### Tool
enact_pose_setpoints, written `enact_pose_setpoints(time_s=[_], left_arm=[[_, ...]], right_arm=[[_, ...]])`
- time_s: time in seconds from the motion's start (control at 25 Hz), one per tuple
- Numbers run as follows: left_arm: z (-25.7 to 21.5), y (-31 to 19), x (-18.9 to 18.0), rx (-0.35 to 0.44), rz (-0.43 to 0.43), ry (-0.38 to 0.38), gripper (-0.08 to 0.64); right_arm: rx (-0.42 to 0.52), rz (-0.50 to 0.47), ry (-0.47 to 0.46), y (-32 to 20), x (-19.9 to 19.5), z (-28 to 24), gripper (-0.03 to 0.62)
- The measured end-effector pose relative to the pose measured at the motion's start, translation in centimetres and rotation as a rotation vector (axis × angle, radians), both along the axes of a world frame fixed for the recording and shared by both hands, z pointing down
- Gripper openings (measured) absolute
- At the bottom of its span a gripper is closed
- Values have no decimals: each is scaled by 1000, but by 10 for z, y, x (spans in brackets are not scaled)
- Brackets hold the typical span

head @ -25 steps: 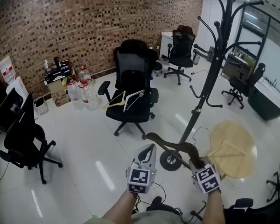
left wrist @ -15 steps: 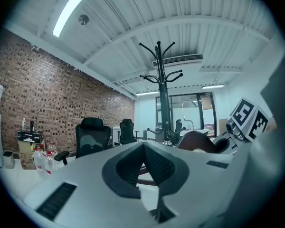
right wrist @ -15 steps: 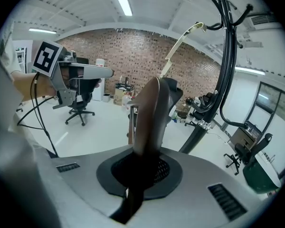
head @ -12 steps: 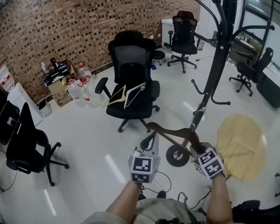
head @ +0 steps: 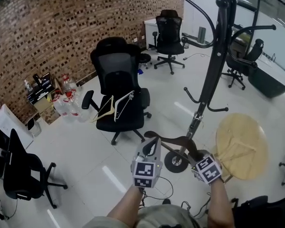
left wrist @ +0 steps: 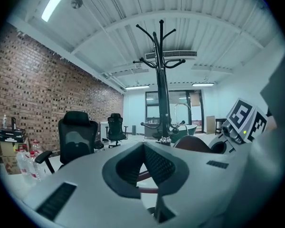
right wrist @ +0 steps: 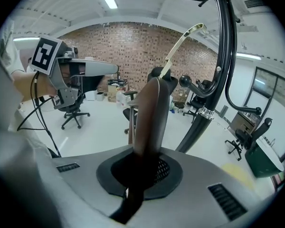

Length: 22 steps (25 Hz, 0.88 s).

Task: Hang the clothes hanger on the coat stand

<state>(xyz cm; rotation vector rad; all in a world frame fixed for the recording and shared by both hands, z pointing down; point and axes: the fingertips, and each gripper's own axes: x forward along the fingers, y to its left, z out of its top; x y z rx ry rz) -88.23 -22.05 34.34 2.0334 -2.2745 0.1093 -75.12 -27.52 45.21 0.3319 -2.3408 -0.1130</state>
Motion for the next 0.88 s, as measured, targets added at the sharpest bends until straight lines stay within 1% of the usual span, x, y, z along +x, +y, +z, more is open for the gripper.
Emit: enact_pose_setpoints(time_s=[0.28,0.44,0.72,0.88], left_arm=[[-6,-34,-18,-6,51,-5,15],[-2,-45,-28,-11,66,-18,15],[5,-61,-22,-30,77,-30,15],[5,-74,-20,-43,78,-22,15]], right_arm=[[-31,32,14,-25,-20,6,5],[-37,42,-1,-35,-36,12,5],[-67,60,12,-53,-27,35,4],[-86,72,14,-66,-25,39,3]])
